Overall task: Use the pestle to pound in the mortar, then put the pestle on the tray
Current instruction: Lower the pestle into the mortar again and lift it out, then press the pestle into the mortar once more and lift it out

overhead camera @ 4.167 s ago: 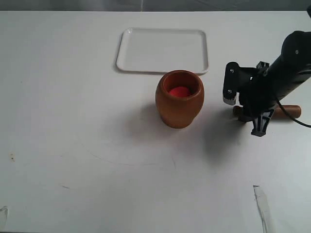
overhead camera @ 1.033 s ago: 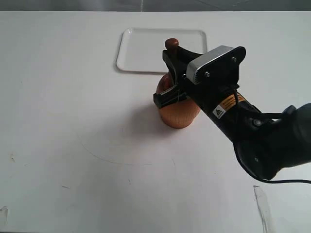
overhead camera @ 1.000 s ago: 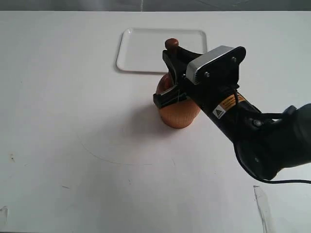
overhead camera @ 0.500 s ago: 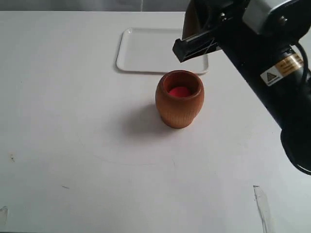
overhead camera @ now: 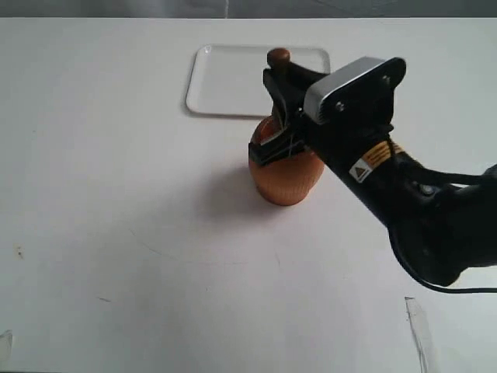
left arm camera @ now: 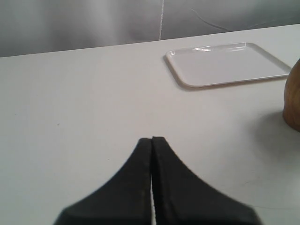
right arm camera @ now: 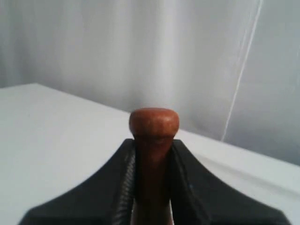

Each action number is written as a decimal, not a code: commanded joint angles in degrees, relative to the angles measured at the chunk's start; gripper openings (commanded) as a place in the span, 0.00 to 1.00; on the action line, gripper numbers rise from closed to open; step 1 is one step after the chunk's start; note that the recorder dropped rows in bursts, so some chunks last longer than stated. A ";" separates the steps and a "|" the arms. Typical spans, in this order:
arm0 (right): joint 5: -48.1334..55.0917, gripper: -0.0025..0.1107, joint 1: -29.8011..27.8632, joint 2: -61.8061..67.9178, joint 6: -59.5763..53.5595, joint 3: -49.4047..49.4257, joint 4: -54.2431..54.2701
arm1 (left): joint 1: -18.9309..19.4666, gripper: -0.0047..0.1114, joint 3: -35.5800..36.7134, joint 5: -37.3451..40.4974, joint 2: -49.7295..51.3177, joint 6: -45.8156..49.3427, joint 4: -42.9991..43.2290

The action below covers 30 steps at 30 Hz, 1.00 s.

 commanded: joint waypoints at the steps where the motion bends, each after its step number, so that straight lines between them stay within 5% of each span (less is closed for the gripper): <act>1: -0.33 0.02 0.11 3.86 1.04 0.08 -0.71 | -0.44 0.04 0.03 -0.17 -0.07 -0.47 -0.42; 7: -0.33 0.02 0.11 2.15 0.93 -0.23 -0.48 | -0.44 0.04 0.03 -0.17 -0.07 -0.47 -0.42; 20: -0.33 0.02 0.11 -22.35 -1.52 -0.88 -2.50 | -0.44 0.04 0.03 -0.17 -0.07 -0.47 -0.42; 30: 5.63 0.02 0.11 -16.90 -5.12 -0.88 -2.41 | -0.44 0.04 0.03 -0.17 -0.07 -0.47 -0.42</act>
